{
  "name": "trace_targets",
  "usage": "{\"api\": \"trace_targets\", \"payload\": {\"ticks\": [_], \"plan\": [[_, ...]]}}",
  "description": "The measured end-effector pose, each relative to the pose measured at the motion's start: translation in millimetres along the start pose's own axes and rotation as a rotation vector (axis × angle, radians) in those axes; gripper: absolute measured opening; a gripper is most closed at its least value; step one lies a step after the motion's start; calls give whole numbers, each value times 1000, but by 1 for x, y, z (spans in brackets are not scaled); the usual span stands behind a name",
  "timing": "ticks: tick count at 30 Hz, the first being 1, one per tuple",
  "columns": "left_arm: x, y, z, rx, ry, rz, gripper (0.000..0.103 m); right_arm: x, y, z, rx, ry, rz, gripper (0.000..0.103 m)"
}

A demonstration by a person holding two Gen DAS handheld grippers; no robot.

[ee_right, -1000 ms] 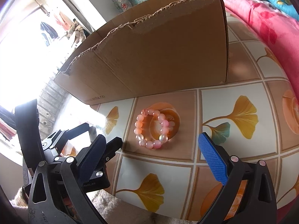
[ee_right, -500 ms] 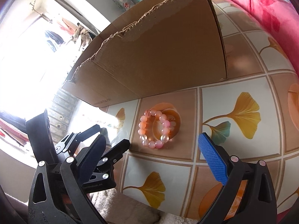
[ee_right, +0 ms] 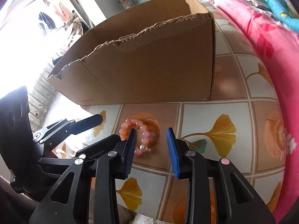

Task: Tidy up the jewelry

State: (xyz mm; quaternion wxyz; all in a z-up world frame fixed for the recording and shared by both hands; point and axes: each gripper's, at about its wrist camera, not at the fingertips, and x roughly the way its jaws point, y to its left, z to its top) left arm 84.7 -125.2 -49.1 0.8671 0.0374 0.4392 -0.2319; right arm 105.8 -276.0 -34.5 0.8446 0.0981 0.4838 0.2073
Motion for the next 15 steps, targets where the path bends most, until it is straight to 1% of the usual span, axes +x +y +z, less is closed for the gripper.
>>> {"api": "trace_targets", "payload": {"ticks": [1, 2, 3, 5, 10, 12, 15], "plan": [[5, 0, 0, 10, 17, 5, 45, 1, 1, -2, -14, 9, -6, 26], [8, 1, 1, 17, 30, 7, 37, 4, 3, -2, -26, 18, -9, 24], [11, 2, 1, 20, 44, 1, 35, 6, 5, -1, -36, 23, -7, 22], [11, 1, 2, 39, 46, -2, 30, 8, 7, 1, -48, 31, 5, 20], [16, -1, 6, 70, 56, -6, 29, 14, 9, 7, -85, 59, 14, 17], [16, -3, 6, 91, 57, 0, 29, 20, 13, 11, -89, 90, 24, 13], [17, -8, 4, 137, 57, 24, 29, 24, 13, 14, -114, 118, 13, 7]]}}
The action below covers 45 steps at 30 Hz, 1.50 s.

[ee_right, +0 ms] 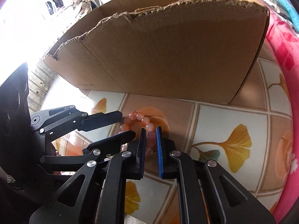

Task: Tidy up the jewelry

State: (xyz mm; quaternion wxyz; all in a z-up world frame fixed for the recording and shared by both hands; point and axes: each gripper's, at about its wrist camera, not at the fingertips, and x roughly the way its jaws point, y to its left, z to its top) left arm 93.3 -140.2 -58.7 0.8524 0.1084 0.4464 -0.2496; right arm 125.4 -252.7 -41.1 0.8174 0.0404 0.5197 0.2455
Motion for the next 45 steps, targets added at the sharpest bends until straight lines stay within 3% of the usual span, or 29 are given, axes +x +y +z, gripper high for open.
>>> {"api": "trace_targets", "payload": {"ticks": [11, 17, 21, 23, 31, 45], "plan": [[7, -13, 7, 70, 34, 66, 29, 4, -19, 9, 77, 34, 58, 7], [10, -17, 12, 66, 46, 75, 26, -7, -54, 17, 113, 50, 93, 7], [17, -27, 18, 75, 50, 74, 18, -7, -49, 14, 106, 46, 83, 7], [19, -30, 19, 74, 51, 77, 9, -7, -50, 15, 111, 45, 84, 7], [19, -27, 23, 24, 70, 25, 9, -6, -44, 12, 125, 28, 83, 7], [-12, -25, 20, 36, 19, 23, 9, -25, -33, 5, 121, -8, 74, 7]]}}
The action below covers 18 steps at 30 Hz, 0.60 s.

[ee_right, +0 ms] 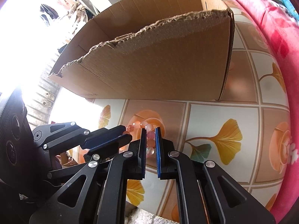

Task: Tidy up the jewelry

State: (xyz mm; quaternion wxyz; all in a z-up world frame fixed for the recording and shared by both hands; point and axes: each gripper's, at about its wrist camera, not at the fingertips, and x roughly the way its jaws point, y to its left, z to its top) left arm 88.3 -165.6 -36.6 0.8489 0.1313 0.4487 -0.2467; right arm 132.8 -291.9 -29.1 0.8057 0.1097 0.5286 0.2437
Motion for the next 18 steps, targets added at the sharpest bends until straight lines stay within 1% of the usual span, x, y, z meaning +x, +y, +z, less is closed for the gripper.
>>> {"api": "trace_targets", "payload": {"ticks": [11, 14, 18], "plan": [[-30, -4, -7, 9, -58, 1, 9, -25, 5, -8, -22, -53, 0, 7], [-47, -2, -4, 11, -96, -8, 9, -47, 14, -6, -43, -88, 1, 7], [-81, 5, 6, 19, -175, -26, 9, -79, 34, 4, -97, -161, -2, 7]]}}
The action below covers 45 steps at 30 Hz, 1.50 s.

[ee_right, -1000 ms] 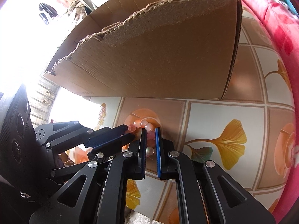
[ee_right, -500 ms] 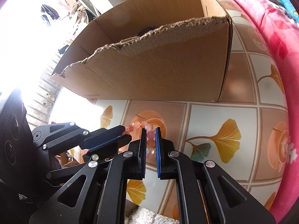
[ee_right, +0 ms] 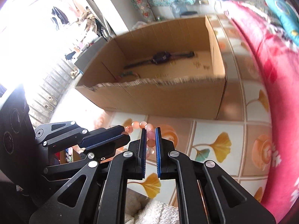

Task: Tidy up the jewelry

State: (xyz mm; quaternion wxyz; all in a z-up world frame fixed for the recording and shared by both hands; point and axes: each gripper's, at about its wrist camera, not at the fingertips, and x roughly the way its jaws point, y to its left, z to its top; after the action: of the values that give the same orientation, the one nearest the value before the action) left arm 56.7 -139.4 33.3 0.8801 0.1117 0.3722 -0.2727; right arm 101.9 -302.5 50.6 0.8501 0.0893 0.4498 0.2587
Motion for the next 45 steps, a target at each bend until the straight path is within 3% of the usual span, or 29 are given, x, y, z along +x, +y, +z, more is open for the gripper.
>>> {"api": "trace_targets", "payload": {"ticks": [5, 8, 15, 20, 23, 28, 32, 34, 36, 38, 40, 42, 45], "plan": [[-34, 15, 31, 18, -104, 0, 9, -22, 18, 31, -79, -72, -1, 7], [-35, 28, 55, 16, -133, 4, 9, -17, 18, 52, -111, -79, -17, 7], [17, 68, 97, -65, -14, -74, 9, 25, -10, 94, -103, 24, -81, 7], [69, 83, 103, -138, 115, -115, 11, 54, -28, 106, -114, 101, -123, 10], [91, 92, 99, -188, 187, -98, 21, 60, -36, 105, -108, 111, -143, 10], [87, 101, 91, -230, 179, -100, 23, 52, -46, 105, -84, 72, -114, 10], [60, 109, 89, -249, 104, -87, 25, 32, -52, 103, -69, 11, -106, 10], [36, 117, 87, -262, 39, -64, 31, 16, -54, 102, -58, -35, -107, 14], [11, 126, 84, -278, -30, -32, 43, 3, -56, 101, -51, -82, -118, 29], [-18, 139, 77, -306, -103, 38, 61, -5, -61, 99, -37, -105, -141, 41], [-38, 155, 69, -332, -147, 124, 70, -4, -67, 97, -9, -98, -140, 47], [-52, 175, 57, -384, -156, 225, 78, 6, -76, 95, 36, -60, -128, 51], [-55, 205, 36, -483, -113, 328, 81, 25, -85, 89, 89, 0, -116, 51]]}}
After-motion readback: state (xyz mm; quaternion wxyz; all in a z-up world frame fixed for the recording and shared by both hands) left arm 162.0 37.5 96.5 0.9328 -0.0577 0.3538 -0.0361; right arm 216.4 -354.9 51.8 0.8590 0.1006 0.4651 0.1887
